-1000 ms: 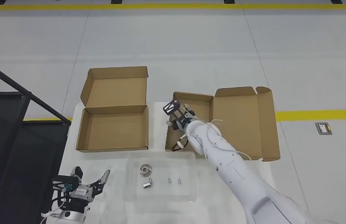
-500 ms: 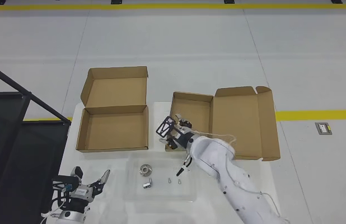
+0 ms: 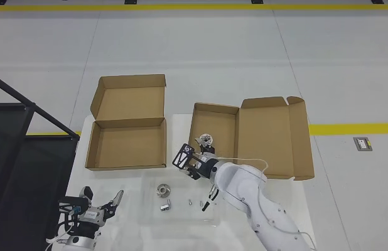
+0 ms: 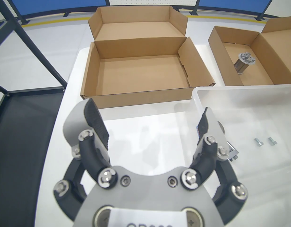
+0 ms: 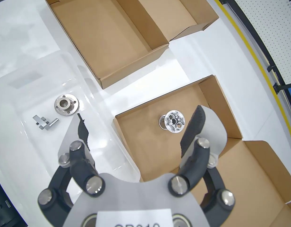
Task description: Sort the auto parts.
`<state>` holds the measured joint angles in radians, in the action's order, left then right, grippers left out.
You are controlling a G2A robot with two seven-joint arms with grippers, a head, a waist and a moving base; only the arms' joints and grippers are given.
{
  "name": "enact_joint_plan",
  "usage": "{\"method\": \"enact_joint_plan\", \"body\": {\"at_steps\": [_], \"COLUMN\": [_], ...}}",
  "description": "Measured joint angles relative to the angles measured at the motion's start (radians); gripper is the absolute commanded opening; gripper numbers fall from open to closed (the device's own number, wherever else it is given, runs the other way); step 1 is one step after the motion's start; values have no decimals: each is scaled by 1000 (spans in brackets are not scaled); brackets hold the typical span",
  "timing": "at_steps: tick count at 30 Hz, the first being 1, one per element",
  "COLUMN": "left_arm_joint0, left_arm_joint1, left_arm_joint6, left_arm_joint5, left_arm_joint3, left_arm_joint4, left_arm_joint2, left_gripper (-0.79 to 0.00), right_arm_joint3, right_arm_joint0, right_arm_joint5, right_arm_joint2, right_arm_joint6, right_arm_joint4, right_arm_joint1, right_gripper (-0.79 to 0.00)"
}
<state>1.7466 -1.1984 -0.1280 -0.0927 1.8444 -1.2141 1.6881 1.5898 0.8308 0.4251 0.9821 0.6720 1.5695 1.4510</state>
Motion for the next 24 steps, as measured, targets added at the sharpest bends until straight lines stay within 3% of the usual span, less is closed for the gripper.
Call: {"method": "enact_joint_plan", "body": {"at_steps": [12, 24], "left_arm_joint0": [0, 0], "left_arm_joint1": [0, 0], "left_arm_joint6": [0, 0], "left_arm_joint5": [0, 0], "left_arm_joint3": [0, 0], "left_arm_joint4": [0, 0], "left_arm_joint2": [0, 0], "left_gripper": [0, 0], "right_arm_joint3": [-2, -7], "right_arm_joint0": [39, 100], "right_arm_joint5": [-27, -130], "right_arm_joint2": [-76, -196], "right_arm_joint6": [-6, 184], "right_arm_joint4": [38, 60], "right_arm_joint1": [10, 39], "right_gripper": [0, 0]}}
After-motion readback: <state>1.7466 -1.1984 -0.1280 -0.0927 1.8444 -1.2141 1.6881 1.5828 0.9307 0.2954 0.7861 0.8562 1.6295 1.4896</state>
